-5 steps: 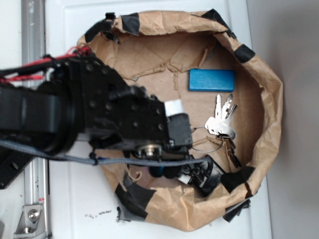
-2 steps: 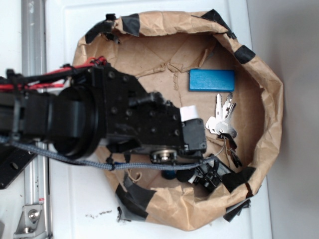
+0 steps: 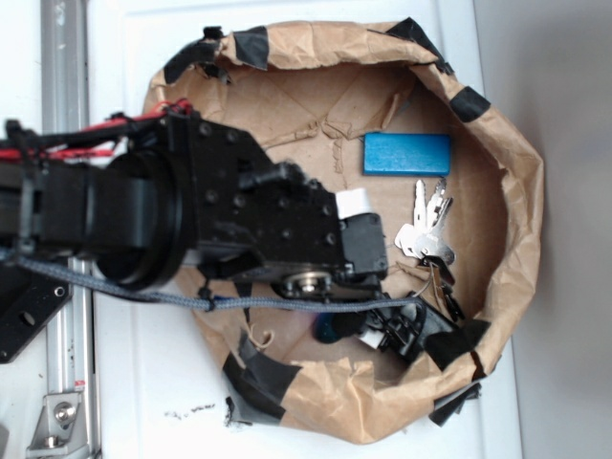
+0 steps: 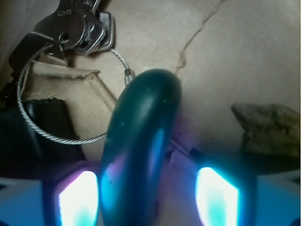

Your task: Grab the plastic pickle.

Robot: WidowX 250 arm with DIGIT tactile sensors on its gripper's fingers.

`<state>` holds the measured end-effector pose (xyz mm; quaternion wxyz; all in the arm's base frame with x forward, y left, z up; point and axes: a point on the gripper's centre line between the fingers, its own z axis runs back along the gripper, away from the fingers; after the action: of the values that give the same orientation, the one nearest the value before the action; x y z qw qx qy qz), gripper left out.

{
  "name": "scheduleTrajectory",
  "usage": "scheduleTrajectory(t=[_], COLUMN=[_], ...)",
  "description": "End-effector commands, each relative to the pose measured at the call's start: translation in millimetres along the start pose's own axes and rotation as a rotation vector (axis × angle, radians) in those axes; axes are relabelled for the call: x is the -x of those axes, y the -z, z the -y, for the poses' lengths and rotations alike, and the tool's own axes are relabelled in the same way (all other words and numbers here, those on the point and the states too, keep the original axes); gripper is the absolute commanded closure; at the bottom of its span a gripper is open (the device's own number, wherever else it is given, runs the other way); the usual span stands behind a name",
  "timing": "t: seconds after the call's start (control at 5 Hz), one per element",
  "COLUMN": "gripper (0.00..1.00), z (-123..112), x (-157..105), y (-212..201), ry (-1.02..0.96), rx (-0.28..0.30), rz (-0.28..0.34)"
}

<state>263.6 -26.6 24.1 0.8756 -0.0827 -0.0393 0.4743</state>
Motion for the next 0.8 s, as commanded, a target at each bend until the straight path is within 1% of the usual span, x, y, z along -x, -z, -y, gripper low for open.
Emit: scheduleTrajectory(t=[0.0,0.2,0.4,0.6], gripper=[0.0,0.14,1.0,1.0], z=[-22.7,-27.5,-30.4,-30.2], x=[-19.7,-20.4,-18.7,-17.7], y=[22.0,28.7,27.1,21.2], ry=[-0.054,-0.068,-0.054,-0.041], rx=[-0.095,-0.106,-0.093,-0.077], rz=[0.014,-0.006,-0.015,-0.01])
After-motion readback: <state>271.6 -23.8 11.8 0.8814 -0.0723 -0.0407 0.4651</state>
